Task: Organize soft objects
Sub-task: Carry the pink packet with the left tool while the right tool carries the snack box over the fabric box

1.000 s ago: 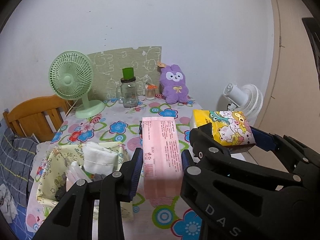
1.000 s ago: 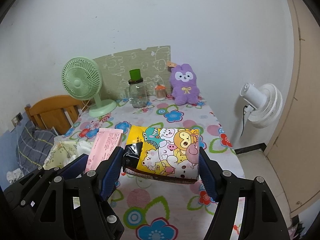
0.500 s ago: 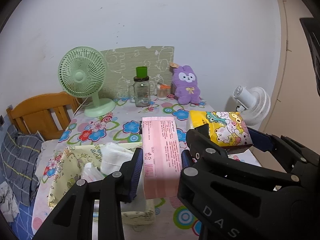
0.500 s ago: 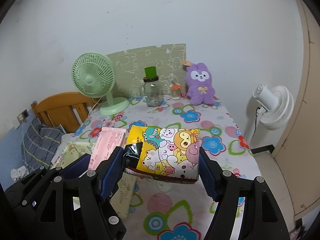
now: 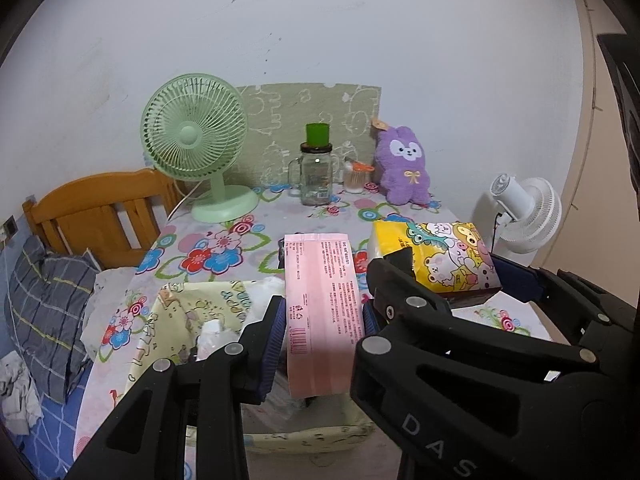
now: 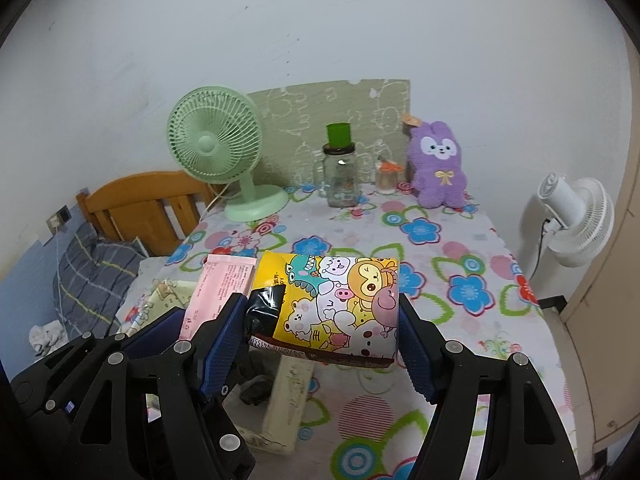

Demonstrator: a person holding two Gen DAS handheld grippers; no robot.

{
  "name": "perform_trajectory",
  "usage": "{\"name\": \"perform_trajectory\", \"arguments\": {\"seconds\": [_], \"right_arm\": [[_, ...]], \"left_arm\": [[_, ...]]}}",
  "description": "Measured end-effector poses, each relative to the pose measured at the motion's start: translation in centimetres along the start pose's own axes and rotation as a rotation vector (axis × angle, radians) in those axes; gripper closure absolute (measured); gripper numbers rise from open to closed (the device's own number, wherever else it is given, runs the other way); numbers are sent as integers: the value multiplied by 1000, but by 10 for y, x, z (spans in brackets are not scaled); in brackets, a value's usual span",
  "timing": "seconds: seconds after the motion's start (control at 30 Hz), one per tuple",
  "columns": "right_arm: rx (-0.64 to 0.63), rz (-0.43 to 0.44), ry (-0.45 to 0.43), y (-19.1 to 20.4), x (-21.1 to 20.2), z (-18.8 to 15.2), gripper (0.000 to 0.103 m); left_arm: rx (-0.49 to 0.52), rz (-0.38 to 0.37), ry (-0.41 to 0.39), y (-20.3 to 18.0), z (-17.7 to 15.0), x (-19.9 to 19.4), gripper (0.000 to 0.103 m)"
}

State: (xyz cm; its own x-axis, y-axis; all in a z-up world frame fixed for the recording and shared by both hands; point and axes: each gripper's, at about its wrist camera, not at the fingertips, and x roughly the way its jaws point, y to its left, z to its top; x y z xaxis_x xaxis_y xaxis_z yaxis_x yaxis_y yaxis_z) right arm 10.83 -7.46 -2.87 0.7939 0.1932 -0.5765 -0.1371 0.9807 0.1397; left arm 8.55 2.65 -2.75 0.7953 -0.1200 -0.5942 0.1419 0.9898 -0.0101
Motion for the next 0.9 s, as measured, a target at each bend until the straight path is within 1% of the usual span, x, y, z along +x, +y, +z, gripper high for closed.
{"name": "perform_trajectory", "arguments": {"seconds": [0.13, 0.4, 0.7, 0.9], "right_arm": [[-9, 21, 14, 11, 12, -2, 29], [-40, 40, 36, 29, 32, -3, 29], [-65, 69, 85, 46, 54, -11, 29], [-88, 80, 109, 58, 64, -16, 29]], "left_arm": [[-1, 18, 16, 12, -2, 7, 63], [-23, 31, 33, 31, -8, 17, 63], [-63, 59, 77, 57, -20, 36, 62], [-80, 74, 97, 70, -28, 41, 62]]}}
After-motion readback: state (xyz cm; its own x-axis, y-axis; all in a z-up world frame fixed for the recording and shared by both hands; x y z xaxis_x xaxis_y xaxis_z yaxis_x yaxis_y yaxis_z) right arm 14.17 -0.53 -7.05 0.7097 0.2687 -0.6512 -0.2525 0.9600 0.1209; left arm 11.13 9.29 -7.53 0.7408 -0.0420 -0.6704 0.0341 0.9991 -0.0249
